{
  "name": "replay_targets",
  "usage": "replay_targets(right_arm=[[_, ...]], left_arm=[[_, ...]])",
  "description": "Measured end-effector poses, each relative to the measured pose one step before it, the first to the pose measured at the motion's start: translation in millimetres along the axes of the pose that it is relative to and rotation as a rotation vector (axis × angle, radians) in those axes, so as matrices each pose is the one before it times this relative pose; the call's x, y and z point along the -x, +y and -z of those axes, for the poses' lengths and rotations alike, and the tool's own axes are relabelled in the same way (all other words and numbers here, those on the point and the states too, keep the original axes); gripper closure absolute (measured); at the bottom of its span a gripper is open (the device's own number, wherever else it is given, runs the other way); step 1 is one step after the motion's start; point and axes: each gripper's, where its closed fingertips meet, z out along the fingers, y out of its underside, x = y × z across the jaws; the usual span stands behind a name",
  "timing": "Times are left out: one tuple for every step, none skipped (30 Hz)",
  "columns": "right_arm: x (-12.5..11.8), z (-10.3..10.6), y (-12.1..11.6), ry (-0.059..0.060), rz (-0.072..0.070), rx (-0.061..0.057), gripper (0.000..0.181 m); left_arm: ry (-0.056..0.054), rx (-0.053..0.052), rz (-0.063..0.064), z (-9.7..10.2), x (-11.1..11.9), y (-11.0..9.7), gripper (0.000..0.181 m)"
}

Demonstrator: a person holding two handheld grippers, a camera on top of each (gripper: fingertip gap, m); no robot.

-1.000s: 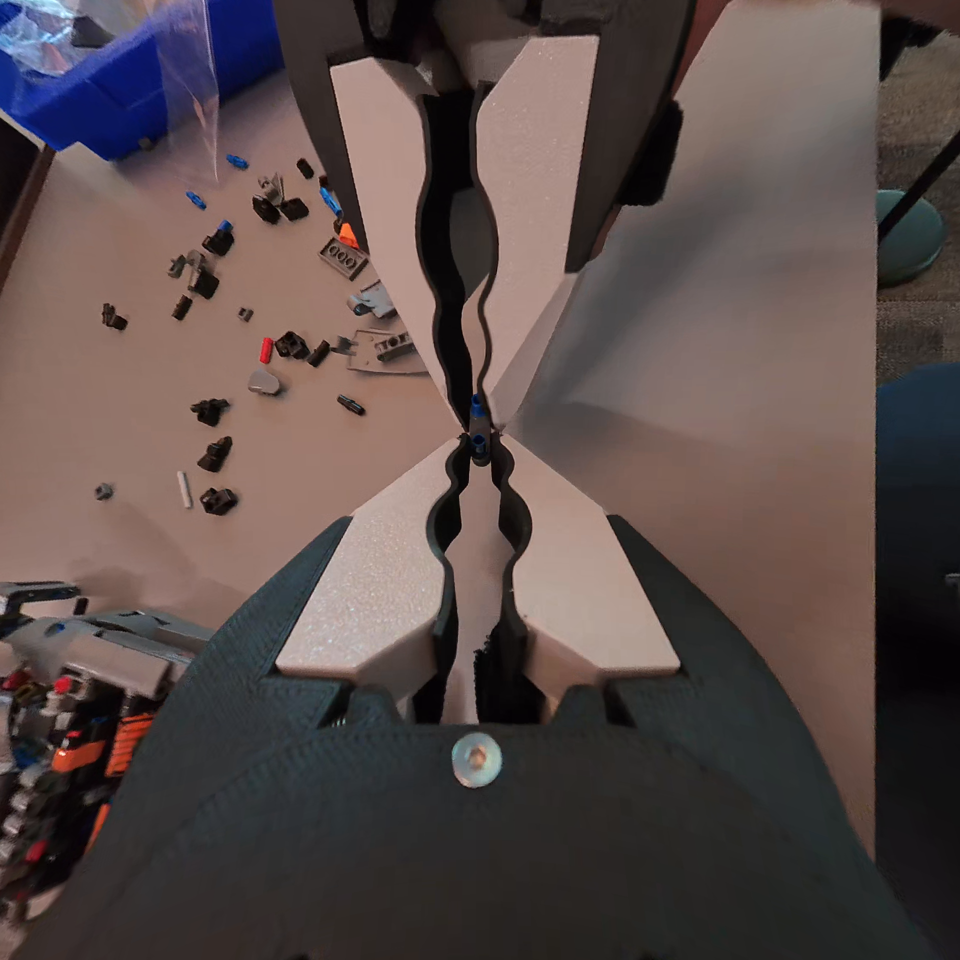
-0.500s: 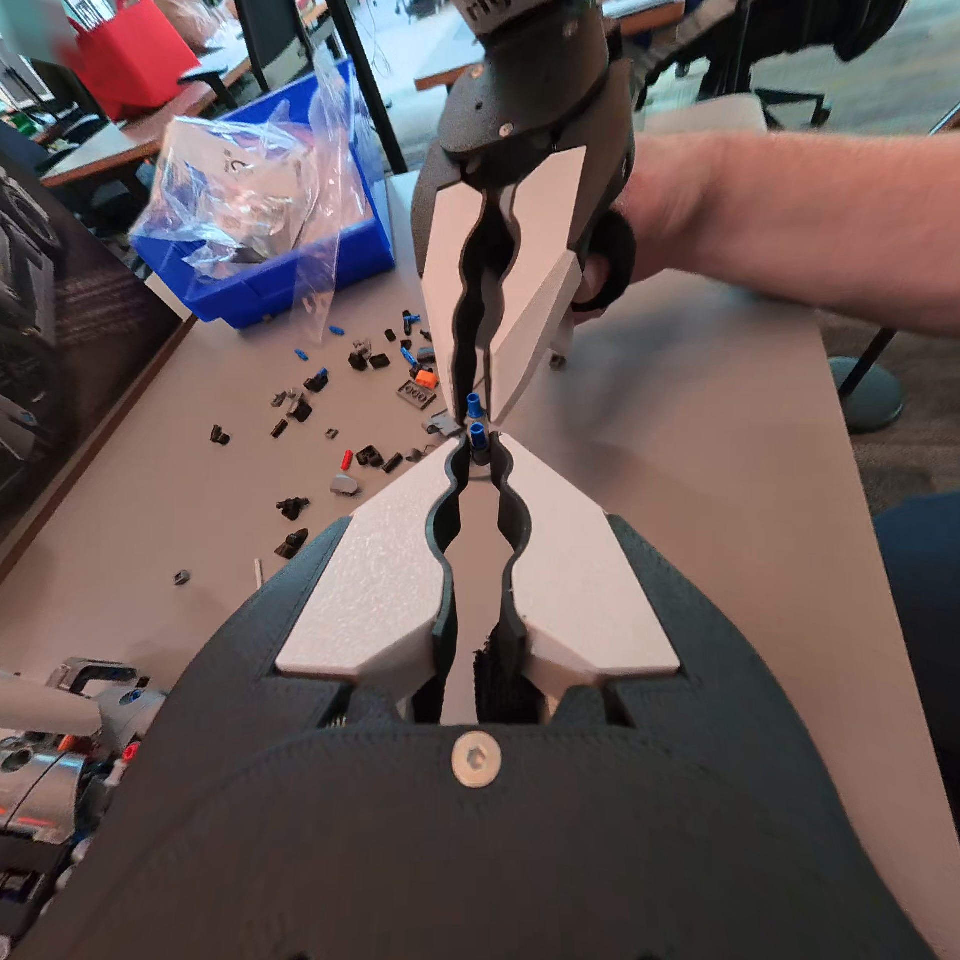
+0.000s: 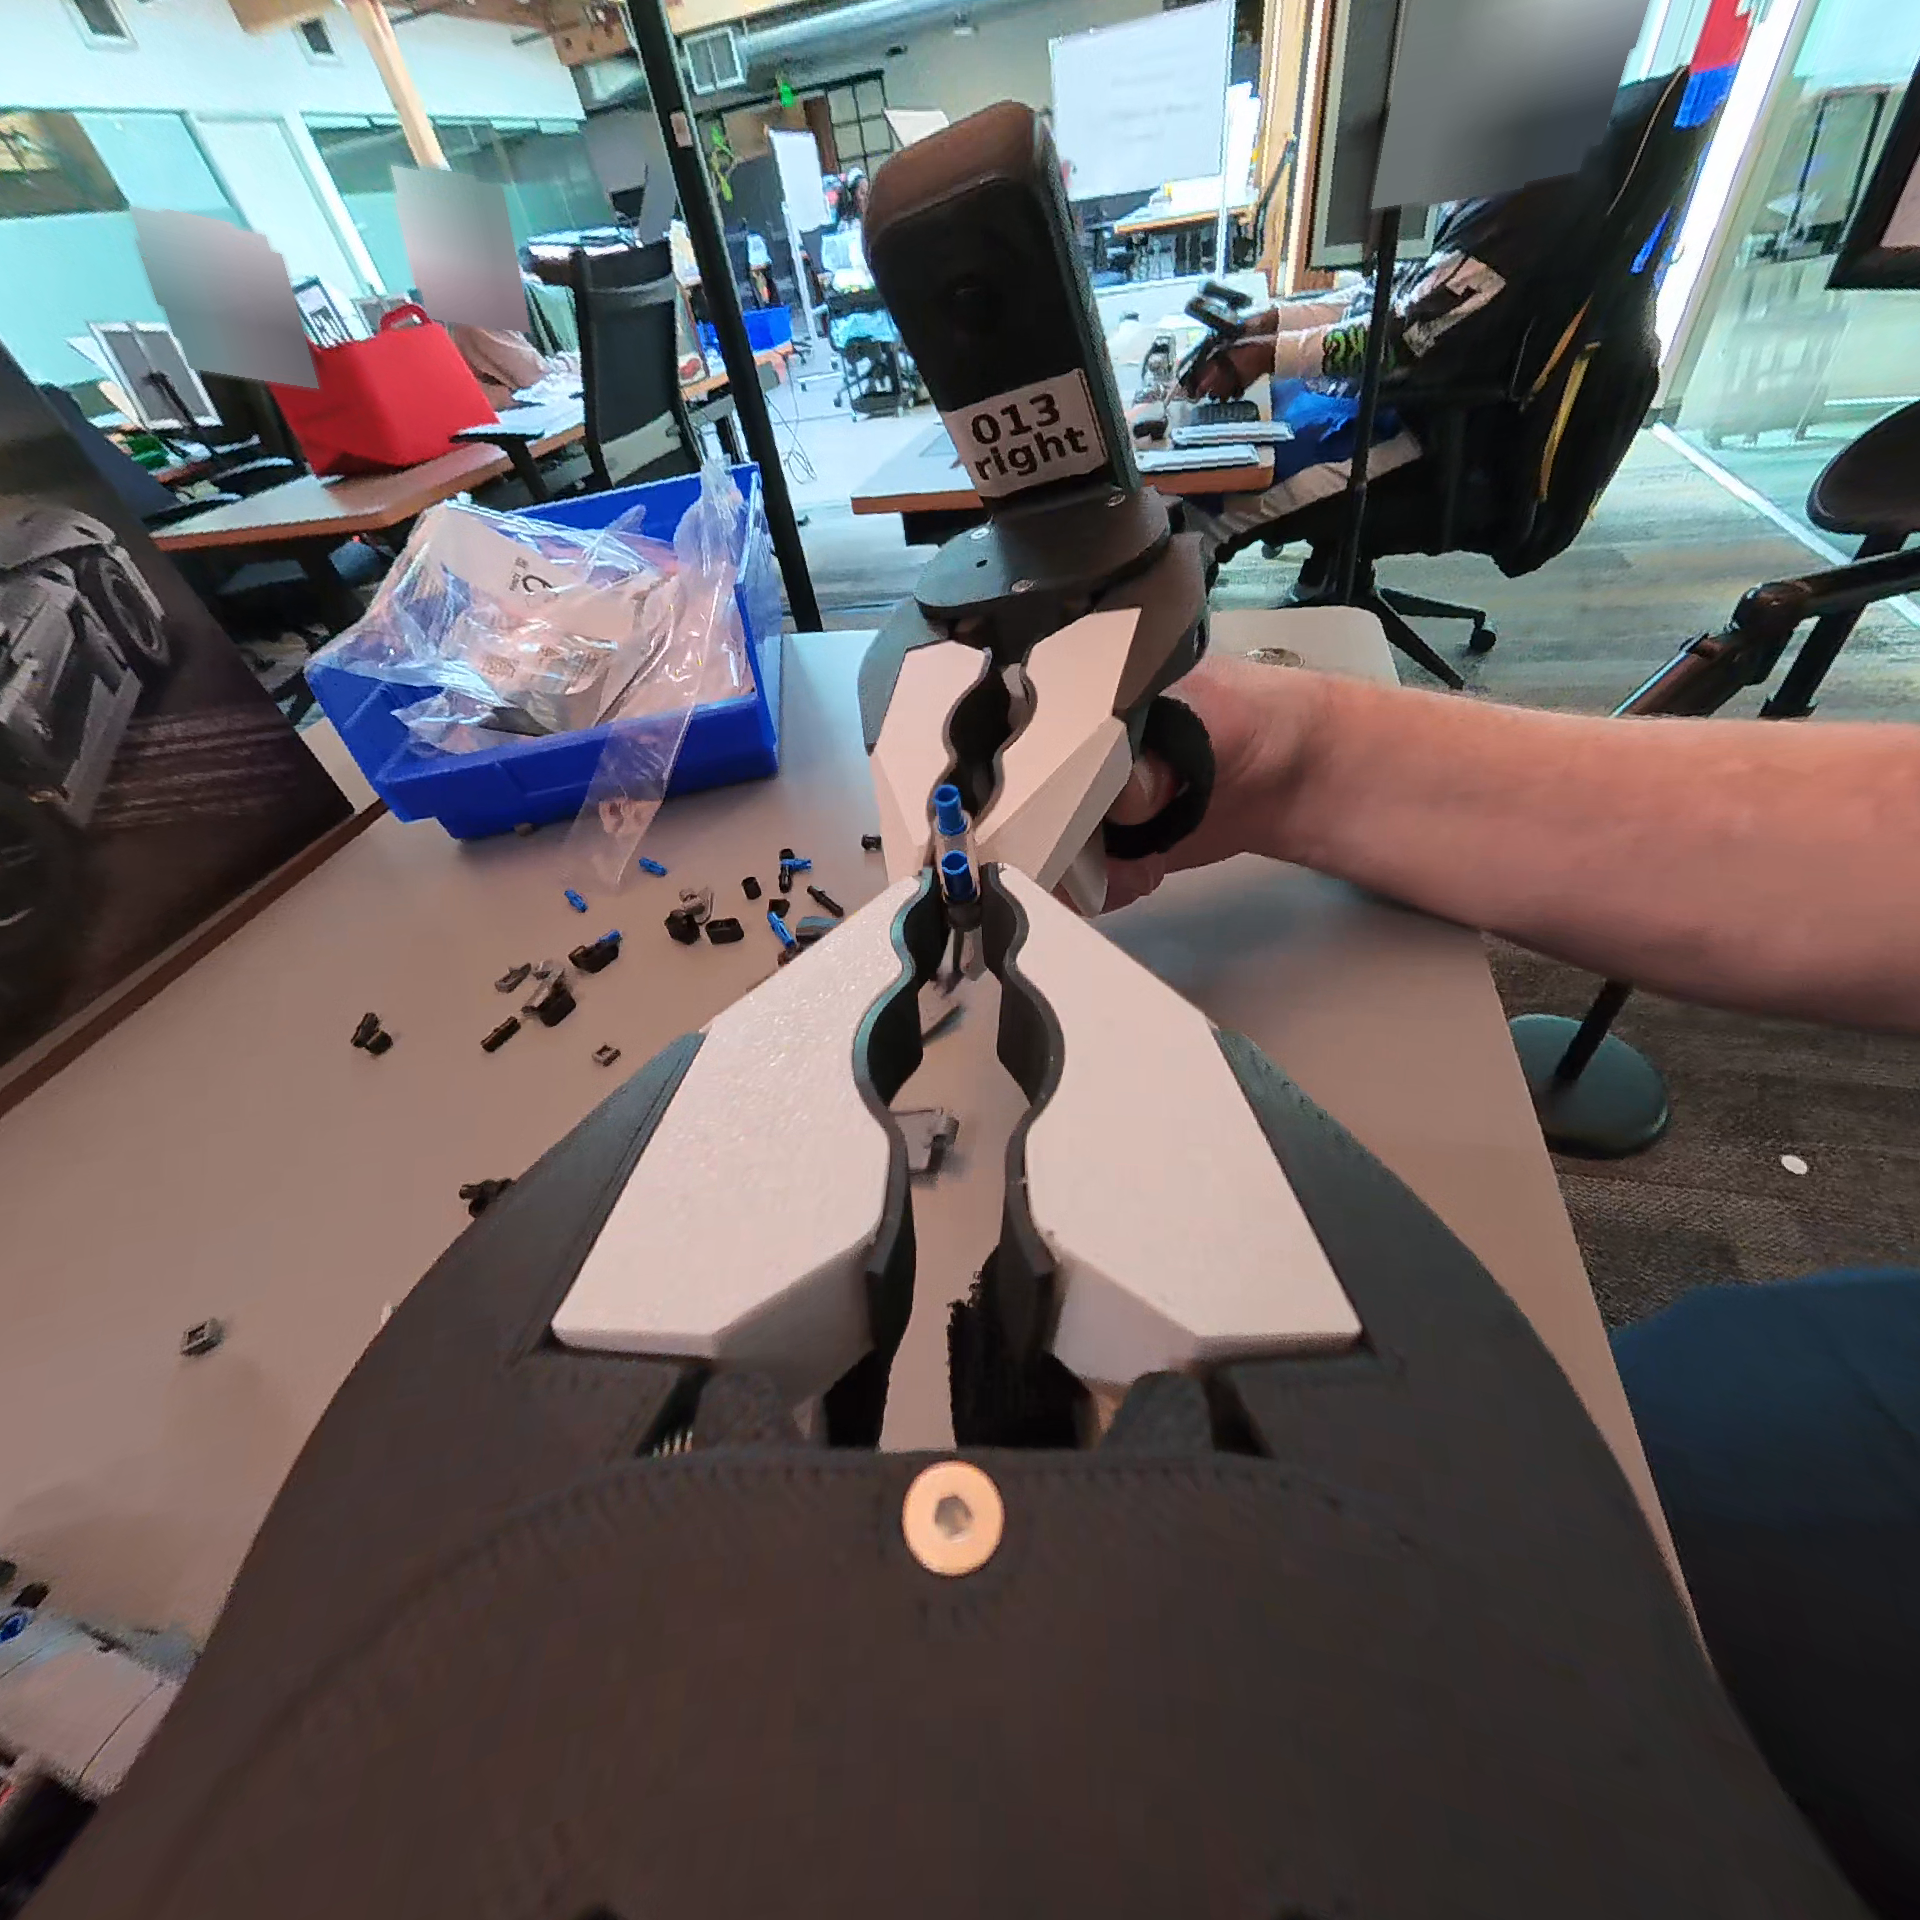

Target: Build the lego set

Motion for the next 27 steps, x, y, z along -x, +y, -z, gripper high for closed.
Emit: replay_targets(right_arm=[[0.54,1.26,-2.44,-0.0032,0.0001,-0.0132,0.178],[1.03,1.03,-2.8,-0.006,0.0003,-0.0148,0.177],[0.9,0.32,-2.14,-0.0064,-0.0038,-0.0122,0.176],[0.6,-0.1,-1.37,-0.0055,-0.0029,-0.0089,0.174],[1.5,-0.01,-1.86,-0.0098,-0.0014,-0.0124,0.173],[1.65,0.18,-2.22,-0.0106,-0.0032,-0.0134,0.17],[0.64,0.34,-1.91,-0.0037,-0.0008,-0.0106,0.171],[-0.14,0.52,-1.58,0.002,0.0035,-0.0093,0.171],[0.0,0.67,-1.16,0.0022,0.0037,-0.0064,0.17],[-0.34,0.51,-0.6,0.0022,0.0006,-0.0046,0.17],[-1.02,0.43,-0.17,0.0051,-0.0027,-0.0029,0.168],[-1.33,0.2,-0.18,0.0053,-0.0041,-0.0032,0.166],[-0.59,0.32,-0.81,0.0012,-0.0033,-0.0066,0.166],[-0.22,0.47,-1.38,-0.001,-0.0025,-0.01,0.165],[-0.36,0.7,-1.41,-0.0008,-0.0045,-0.0106,0.165],[-0.02,0.6,-1.37,-0.0044,-0.0071,-0.0104,0.164],[0.52,0.59,-1.8,-0.0062,-0.0059,-0.0124,0.164],[0.65,0.33,-1.93,-0.0043,-0.0018,-0.0134,0.164],[1.16,0.1,-1.66,-0.0057,0.0,-0.0107,0.164],[1.33,-0.18,-1.37,-0.0066,-0.0007,-0.0087,0.164],[0.66,-0.26,-1.4,-0.003,0.0001,-0.0087,0.165],[1.05,-0.12,-1.52,-0.005,0.001,-0.009,0.165],[1.4,-0.06,-1.84,-0.0081,0.0001,-0.0102,0.165],[0.55,0.02,-1.77,-0.0028,0.0002,-0.0109,0.165],[-0.16,0.17,-1.45,0.0022,0.0005,-0.0086,0.165],[-0.68,0.12,-0.7,0.0051,0.0002,-0.004,0.164],[-0.59,0.16,-0.68,0.0065,0.0022,-0.003,0.164]], left_arm=[[0.0008,-0.0112,0.0023,0.09,-0.14,-1.59,0.176],[0.0081,-0.0143,0.0097,0.46,-0.69,-1.81,0.176],[0.0072,-0.0142,0.0123,0.65,-0.1,-1.62,0.176],[-0.0029,-0.0108,0.0058,0.92,1.19,-0.93,0.176],[-0.0089,-0.0038,0.0029,0.73,2.23,0.04,0.176],[-0.0029,-0.0101,0.0039,0.92,1.23,-0.88,0.176],[0.0008,-0.0125,0.007,0.94,0.49,-1.63,0.176],[0.0041,-0.0111,0.0083,0.67,-0.03,-1.41,0.176],[0.0009,-0.0116,0.0057,0.6,0.23,-1.43,0.177],[0.0049,-0.0088,0.0023,0.46,-0.5,-1.22,0.176],[0.0019,-0.0098,0.0016,0.56,-0.18,-1.17,0.176],[0.0051,-0.0113,0.0045,0.41,-0.52,-1.47,0.176],[0.0157,-0.012,0.0135,0.4,-1.41,-1.22,0.176],[0.0198,-0.0204,0.0254,0.73,-1.38,-2.35,0.176],[0.012,-0.0291,0.025,1.32,-0.08,-3.65,0.176],[0.0136,-0.0252,0.0248,1.39,0.22,-3.18,0.176],[0.0165,-0.0201,0.026,1.2,0.09,-2.33,0.176],[0.0117,-0.02,0.0266,1.1,0.61,-2.25,0.176],[0.0117,-0.0168,0.019,0.89,0.16,-1.94,0.176],[0.0118,-0.0105,0.011,0.54,-0.29,-1.18,0.176],[0.0029,-0.0083,0.0055,0.29,0.41,-0.97,0.176],[-0.0031,-0.0035,0.0008,0.11,0.95,-0.28,0.176],[0.0013,0.0043,-0.0023,-0.34,0.08,0.87,0.176],[0.0047,0.0061,-0.0043,-0.79,-1.03,1.06,0.176],[0.0022,0.0045,-0.0029,-1.03,-0.71,0.93,0.176],[-0.0002,0.0083,-0.0041,-1.07,-0.29,1.59,0.176],[-0.0012,0.0149,-0.0086,-1.33,-0.21,2.38,0.176]])
